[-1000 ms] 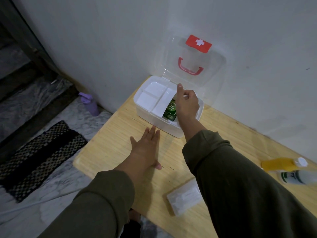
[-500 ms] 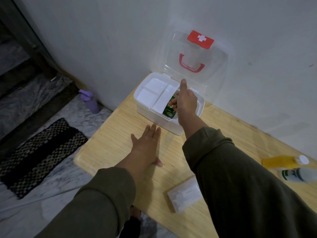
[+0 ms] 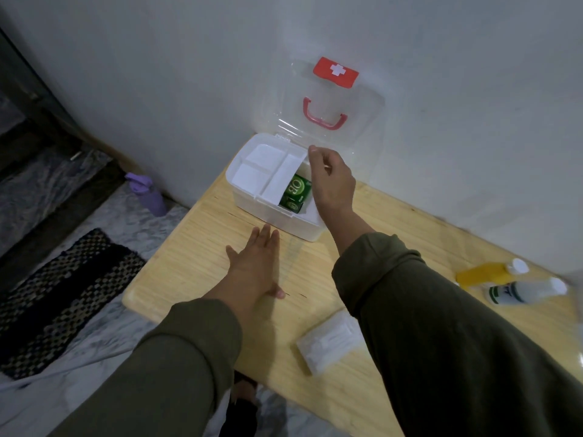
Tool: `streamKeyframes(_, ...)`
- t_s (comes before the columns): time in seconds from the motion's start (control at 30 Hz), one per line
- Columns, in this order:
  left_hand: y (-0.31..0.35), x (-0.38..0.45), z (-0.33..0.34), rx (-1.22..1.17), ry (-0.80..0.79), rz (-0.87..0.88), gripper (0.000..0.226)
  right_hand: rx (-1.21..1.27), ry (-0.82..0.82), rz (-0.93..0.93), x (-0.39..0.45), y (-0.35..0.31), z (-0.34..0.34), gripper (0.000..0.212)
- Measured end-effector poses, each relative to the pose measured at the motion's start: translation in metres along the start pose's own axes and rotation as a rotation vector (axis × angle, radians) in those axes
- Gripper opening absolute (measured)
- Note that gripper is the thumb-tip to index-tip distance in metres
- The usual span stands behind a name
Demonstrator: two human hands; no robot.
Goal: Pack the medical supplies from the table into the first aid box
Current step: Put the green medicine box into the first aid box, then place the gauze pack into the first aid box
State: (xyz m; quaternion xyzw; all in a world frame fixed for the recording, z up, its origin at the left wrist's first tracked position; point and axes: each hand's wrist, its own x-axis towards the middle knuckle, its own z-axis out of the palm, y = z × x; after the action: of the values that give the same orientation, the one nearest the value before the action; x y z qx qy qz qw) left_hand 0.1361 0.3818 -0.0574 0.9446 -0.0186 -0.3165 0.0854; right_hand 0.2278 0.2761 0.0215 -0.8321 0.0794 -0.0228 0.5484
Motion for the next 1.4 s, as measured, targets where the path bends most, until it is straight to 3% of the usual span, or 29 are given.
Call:
streamKeyframes(0.17, 0.009, -0.012, -0.006, -0.053, -0.003, 0.019, 0.113, -0.218, -0.039, -0.191, -0.016, 0.003, -0.045, 0.049)
streamKeyframes(0.47, 0.064, -0.065, -0.002, -0.179, 0.009, 0.213, 0.089, -0.534, -0.176, -0.208, -0.091, 0.056, -0.131, 0.061)
streamKeyframes(0.8, 0.067, -0.112, 0.054, -0.254, 0.013, 0.224, 0.112, -0.785, -0.469, -0.319, -0.172, 0.128, -0.161, 0.072)
streamKeyframes(0.97, 0.068, -0.112, 0.071, -0.219, 0.071, 0.202, 0.102, -0.911, -0.580, -0.308, -0.178, 0.135, -0.155, 0.074)
streamKeyframes(1.4, 0.057, -0.105, 0.071, -0.291, 0.176, 0.238, 0.074, -0.926, -0.523, -0.341, -0.176, 0.138, -0.140, 0.067)
